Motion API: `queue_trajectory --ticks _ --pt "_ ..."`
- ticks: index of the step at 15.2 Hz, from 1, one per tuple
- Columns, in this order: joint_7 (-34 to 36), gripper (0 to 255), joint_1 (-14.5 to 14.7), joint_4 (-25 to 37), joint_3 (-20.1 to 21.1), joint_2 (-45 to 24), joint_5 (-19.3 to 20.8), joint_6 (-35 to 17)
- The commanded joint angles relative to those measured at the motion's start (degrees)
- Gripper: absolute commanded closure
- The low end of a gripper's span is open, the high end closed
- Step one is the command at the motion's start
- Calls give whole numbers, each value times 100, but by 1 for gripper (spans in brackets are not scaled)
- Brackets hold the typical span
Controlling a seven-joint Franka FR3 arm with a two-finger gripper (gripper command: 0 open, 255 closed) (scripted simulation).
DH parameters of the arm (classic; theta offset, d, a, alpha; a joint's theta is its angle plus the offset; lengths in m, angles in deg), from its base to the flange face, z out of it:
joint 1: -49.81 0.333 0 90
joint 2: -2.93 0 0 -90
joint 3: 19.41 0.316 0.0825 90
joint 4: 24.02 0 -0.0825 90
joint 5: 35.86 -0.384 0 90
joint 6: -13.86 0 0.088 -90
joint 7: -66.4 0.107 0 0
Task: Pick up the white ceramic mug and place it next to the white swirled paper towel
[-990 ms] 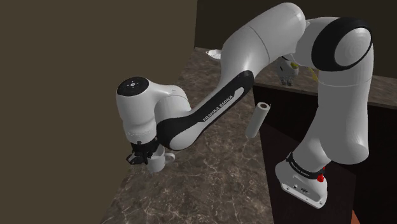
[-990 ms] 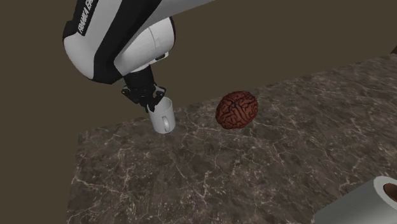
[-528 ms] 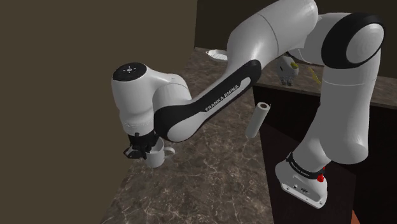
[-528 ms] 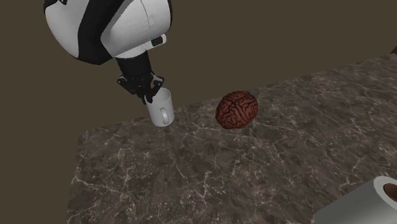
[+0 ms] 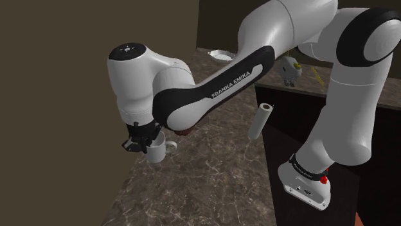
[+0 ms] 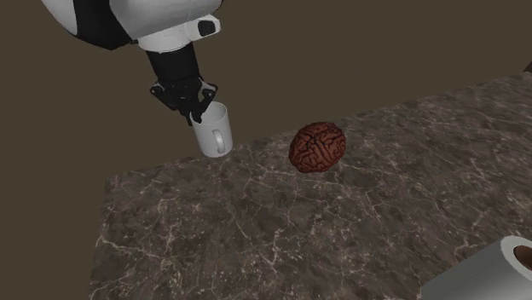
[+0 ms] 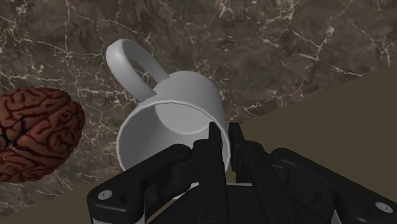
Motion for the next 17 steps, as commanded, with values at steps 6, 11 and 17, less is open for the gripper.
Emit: queue_trajectory --ticks 6,11,17 --pt "-123 255 -35 287 79 207 -172 455" --pt "-201 255 -46 533 119 319 -268 788" --pt "-278 255 -42 880 155 413 -353 1207"
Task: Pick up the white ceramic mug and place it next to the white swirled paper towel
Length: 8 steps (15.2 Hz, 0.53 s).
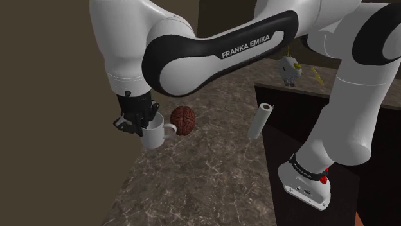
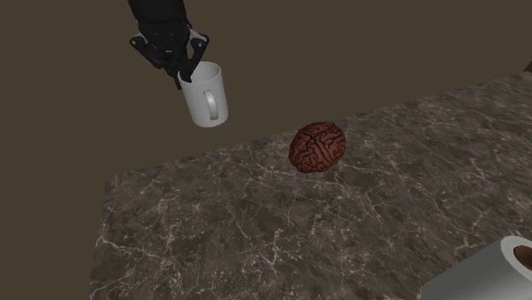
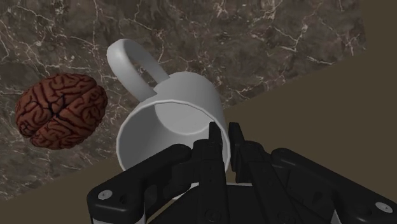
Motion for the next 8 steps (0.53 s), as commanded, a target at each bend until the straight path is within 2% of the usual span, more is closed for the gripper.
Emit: queue_trajectory --ticks 1,8 --pt "-24 255 2 116 13 37 -30 147" --pt "-87 255 41 613 41 72 -77 666"
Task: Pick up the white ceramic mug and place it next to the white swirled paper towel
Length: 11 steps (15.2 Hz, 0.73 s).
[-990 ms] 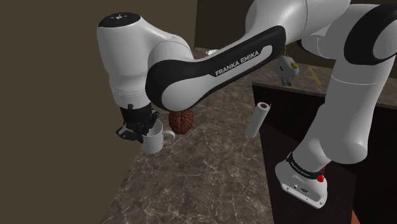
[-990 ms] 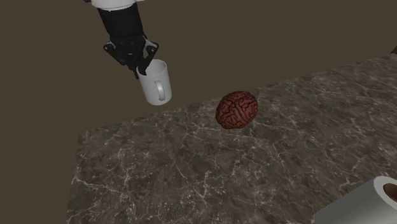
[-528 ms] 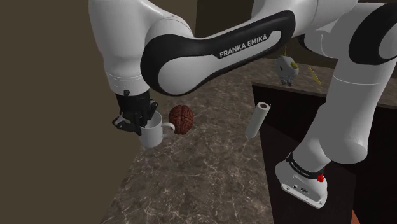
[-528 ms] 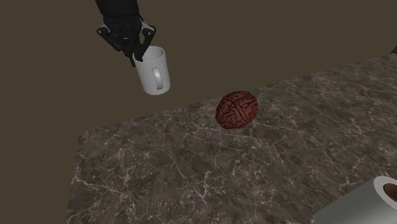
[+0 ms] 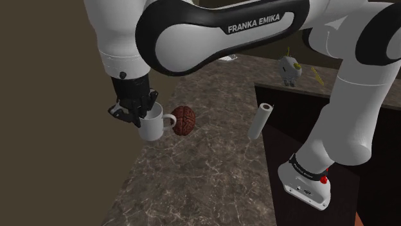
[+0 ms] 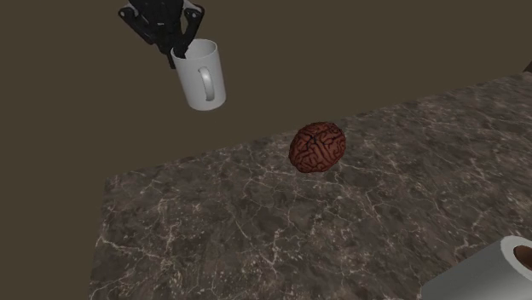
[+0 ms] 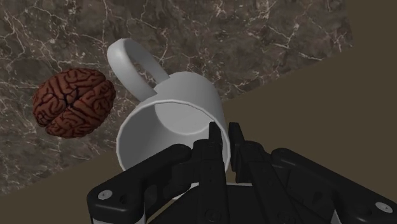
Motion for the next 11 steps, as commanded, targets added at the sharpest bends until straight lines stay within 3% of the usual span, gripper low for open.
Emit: queue_trajectory --ticks 1,6,11 --pt "-17 255 12 147 11 21 -19 164" --pt "-44 255 66 554 23 -8 -14 542" --pt "-802 255 -677 -812 -74 1163 -719 87"
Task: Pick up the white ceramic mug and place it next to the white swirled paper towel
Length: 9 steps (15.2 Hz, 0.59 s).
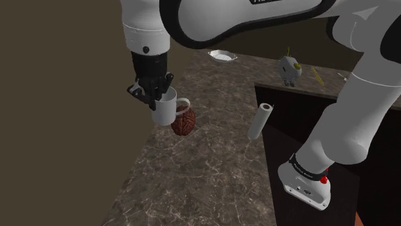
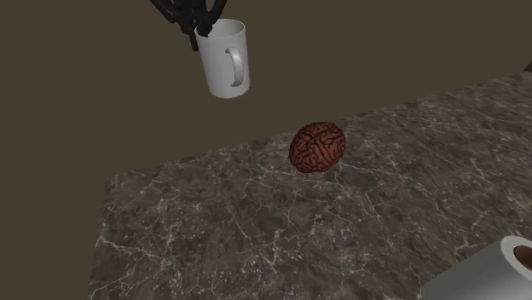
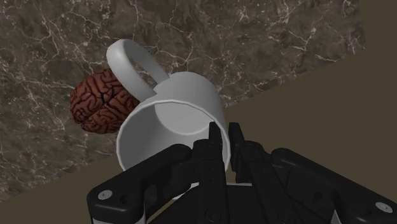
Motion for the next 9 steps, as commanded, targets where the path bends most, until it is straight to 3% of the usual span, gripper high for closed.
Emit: queue_trajectory --ticks 1,9 --pt "-337 255 -244 -506 -76 477 -296 -139" --pt "-1724 255 -753 -2009 -752 1957 -1097 -406"
